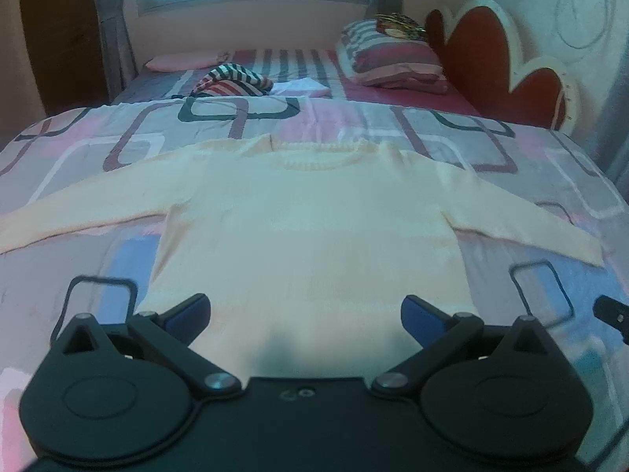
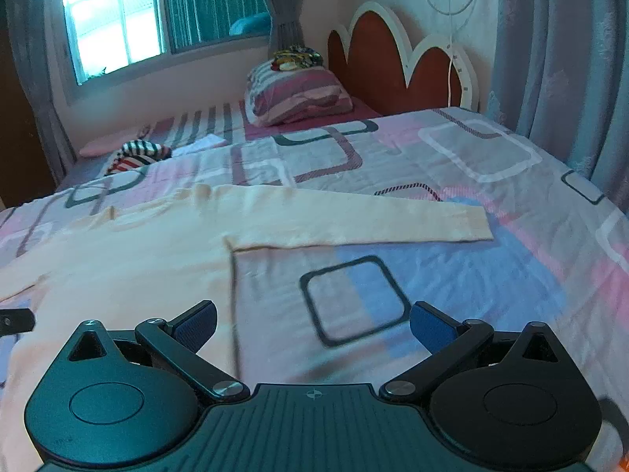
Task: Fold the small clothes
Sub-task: 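Move the right tool to the sweater's sleeve cuff and grasp it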
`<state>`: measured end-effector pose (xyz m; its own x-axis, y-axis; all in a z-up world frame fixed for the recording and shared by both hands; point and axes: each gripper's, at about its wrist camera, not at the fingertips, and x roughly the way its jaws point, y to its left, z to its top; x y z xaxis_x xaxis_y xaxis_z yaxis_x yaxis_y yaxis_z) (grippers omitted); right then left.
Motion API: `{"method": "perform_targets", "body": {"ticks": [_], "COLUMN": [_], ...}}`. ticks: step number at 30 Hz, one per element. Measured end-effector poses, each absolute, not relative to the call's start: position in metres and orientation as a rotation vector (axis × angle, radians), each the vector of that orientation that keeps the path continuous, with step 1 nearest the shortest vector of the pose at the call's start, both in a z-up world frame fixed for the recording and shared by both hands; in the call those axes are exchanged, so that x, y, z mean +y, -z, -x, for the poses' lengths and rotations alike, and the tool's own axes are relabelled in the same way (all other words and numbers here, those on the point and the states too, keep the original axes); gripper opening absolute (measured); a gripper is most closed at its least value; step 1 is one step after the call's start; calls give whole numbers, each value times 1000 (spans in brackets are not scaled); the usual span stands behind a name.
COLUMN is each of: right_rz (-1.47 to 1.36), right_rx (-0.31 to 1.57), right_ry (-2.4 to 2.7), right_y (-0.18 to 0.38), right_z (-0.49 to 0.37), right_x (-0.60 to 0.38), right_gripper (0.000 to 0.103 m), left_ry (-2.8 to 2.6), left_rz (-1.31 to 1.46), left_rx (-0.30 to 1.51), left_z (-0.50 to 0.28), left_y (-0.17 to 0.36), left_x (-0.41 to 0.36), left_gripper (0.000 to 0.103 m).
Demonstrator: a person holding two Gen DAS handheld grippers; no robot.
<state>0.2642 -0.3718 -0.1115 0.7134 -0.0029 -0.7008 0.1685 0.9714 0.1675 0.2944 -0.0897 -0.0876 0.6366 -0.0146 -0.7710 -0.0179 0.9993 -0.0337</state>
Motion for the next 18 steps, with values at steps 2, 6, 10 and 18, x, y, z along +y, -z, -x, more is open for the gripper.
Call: {"method": "perform_targets", "body": {"ticks": [2, 6, 10, 18], "right_rz": [-235, -256, -259, -286], "right_rx": [776, 776, 777, 793], "right_ry": [100, 110, 142, 275], "right_y": [119, 138, 159, 194], "right_z": [-278, -305, -330, -362], "right_x": [-380, -399, -418, -472], "right_gripper": [103, 103, 102, 91], "left_ry": [-18, -15, -15, -5], "left_rz": [43, 59, 43, -8], "left_rx": [870, 880, 892, 921], "left_z": [-307, -333, -351, -375], "left_y": [92, 104, 117, 138], "left_x": [-92, -95, -99, -108], "left_gripper": [102, 102, 102, 101]}}
